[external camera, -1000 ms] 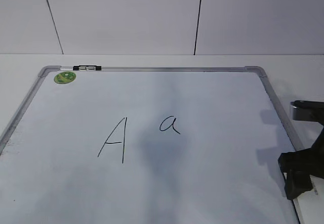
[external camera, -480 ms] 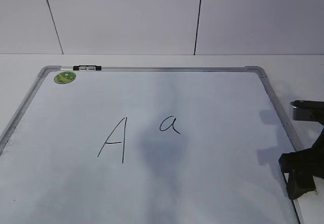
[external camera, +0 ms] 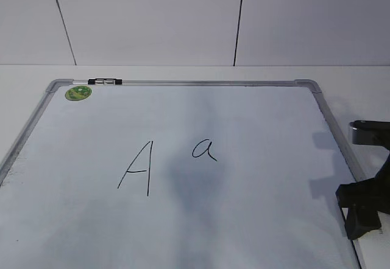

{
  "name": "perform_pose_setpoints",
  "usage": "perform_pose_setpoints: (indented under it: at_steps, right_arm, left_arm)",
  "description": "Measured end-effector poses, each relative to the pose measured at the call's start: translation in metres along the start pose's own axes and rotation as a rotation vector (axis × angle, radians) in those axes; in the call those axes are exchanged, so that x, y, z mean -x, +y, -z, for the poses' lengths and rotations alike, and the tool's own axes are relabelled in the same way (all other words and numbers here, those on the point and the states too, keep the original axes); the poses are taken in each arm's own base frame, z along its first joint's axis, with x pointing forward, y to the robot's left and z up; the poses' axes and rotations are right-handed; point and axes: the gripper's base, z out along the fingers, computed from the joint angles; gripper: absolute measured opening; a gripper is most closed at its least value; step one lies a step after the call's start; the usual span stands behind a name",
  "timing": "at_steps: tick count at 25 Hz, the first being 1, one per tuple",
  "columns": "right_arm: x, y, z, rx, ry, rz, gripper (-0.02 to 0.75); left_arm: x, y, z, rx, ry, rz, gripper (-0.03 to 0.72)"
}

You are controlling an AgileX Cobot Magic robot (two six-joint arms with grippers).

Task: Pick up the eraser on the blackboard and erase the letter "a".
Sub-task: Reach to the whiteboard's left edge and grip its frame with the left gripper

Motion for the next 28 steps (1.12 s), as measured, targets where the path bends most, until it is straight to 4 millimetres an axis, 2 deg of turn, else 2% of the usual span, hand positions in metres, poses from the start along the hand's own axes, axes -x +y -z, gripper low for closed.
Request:
perform_pose_setpoints:
  at_steps: [20,28]
  right_arm:
    - [0.0002,0.0,0.0003,-0.003,0.006,0.001,0.559]
    - [-0.001,-0.0005,0.0048,-0.027,0.068,0.007,0.557]
  left_arm:
    - [0.0,-0.0002,0.0,-0.002,0.0,0.001,0.235]
    - [-0.0001,-0.0027,0.0,-0.03,0.001,0.015,0.235]
